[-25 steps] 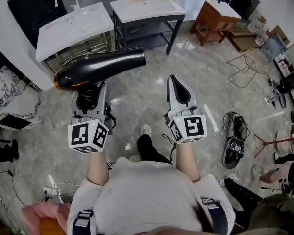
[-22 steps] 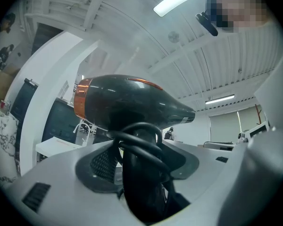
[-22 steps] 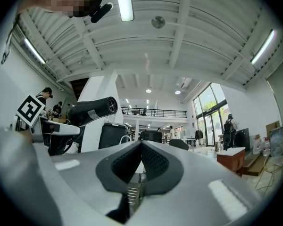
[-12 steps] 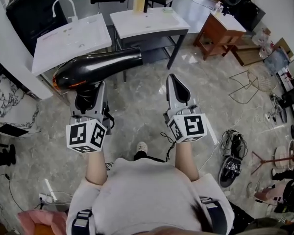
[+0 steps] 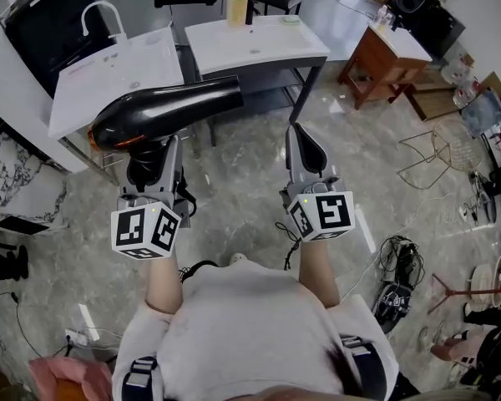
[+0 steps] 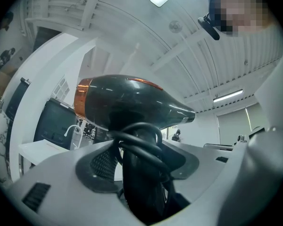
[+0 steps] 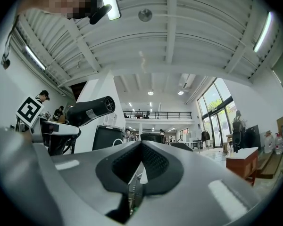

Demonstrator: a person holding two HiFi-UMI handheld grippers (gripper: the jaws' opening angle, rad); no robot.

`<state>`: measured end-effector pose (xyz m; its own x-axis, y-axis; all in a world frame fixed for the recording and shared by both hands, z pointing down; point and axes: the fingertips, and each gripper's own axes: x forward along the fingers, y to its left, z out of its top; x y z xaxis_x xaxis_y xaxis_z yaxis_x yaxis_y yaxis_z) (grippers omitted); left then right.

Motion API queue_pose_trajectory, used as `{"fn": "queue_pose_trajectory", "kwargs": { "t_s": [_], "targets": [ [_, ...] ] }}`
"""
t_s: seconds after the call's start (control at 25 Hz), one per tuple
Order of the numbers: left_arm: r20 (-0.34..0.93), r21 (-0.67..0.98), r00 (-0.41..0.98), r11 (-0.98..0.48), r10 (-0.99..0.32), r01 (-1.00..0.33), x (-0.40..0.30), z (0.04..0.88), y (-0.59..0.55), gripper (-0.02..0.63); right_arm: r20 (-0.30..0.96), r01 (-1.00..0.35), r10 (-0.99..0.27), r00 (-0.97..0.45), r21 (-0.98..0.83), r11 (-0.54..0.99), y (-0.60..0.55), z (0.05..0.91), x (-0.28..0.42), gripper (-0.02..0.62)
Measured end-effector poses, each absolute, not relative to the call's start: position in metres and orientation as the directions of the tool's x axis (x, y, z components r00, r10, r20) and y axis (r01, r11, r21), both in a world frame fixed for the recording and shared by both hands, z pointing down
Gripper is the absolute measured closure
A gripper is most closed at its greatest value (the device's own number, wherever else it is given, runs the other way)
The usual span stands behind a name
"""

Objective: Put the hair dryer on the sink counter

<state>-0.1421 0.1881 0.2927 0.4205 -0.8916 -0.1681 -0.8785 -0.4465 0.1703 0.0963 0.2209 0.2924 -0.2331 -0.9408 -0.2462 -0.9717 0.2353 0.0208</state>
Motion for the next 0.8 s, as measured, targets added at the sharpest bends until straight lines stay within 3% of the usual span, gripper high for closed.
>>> {"fn": "queue_pose_trajectory", "kwargs": {
  "t_s": [0.8],
  "targets": [
    [-0.141, 0.155, 0.423, -0.442, -0.895, -0.884, -0.129, 0.306, 0.031, 0.335, -0.217, -0.970, -0.946, -0.242, 0.021, 0.243, 0.065, 0.308, 0.103, 0.584]
  ]
}}
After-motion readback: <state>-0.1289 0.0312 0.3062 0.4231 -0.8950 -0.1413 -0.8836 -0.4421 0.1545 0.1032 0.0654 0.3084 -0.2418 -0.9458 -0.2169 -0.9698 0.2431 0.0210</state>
